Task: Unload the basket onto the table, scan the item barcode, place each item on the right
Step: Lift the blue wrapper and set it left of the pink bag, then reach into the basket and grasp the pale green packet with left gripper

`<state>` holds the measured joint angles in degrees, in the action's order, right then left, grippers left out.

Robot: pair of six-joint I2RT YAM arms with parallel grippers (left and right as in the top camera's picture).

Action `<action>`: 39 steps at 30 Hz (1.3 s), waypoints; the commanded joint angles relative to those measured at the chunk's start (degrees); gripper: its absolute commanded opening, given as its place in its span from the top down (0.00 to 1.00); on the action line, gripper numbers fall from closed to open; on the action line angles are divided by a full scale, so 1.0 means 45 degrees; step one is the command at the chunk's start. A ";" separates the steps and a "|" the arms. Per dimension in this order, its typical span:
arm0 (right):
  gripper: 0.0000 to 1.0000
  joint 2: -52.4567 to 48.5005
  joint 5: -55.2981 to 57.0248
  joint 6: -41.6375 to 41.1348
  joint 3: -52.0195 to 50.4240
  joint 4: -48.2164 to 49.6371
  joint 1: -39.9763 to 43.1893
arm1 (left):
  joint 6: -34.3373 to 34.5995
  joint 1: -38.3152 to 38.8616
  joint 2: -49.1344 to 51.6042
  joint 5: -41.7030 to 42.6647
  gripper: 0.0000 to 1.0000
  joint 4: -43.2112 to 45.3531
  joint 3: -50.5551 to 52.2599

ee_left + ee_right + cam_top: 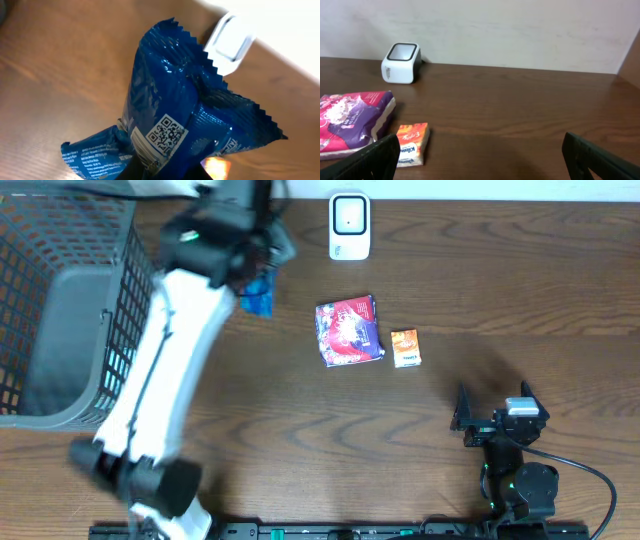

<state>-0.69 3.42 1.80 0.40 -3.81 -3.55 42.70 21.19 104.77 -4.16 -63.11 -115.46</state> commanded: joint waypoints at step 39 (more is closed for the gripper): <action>0.01 0.0083 0.0024 0.0097 -0.0024 -0.0049 0.0053 | -0.3575 -0.3211 -0.0933 -0.1919 0.30 -0.0107 -0.0049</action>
<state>-0.69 3.44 1.80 0.40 -3.81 -3.55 32.64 11.94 106.91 -8.08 -63.02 -115.37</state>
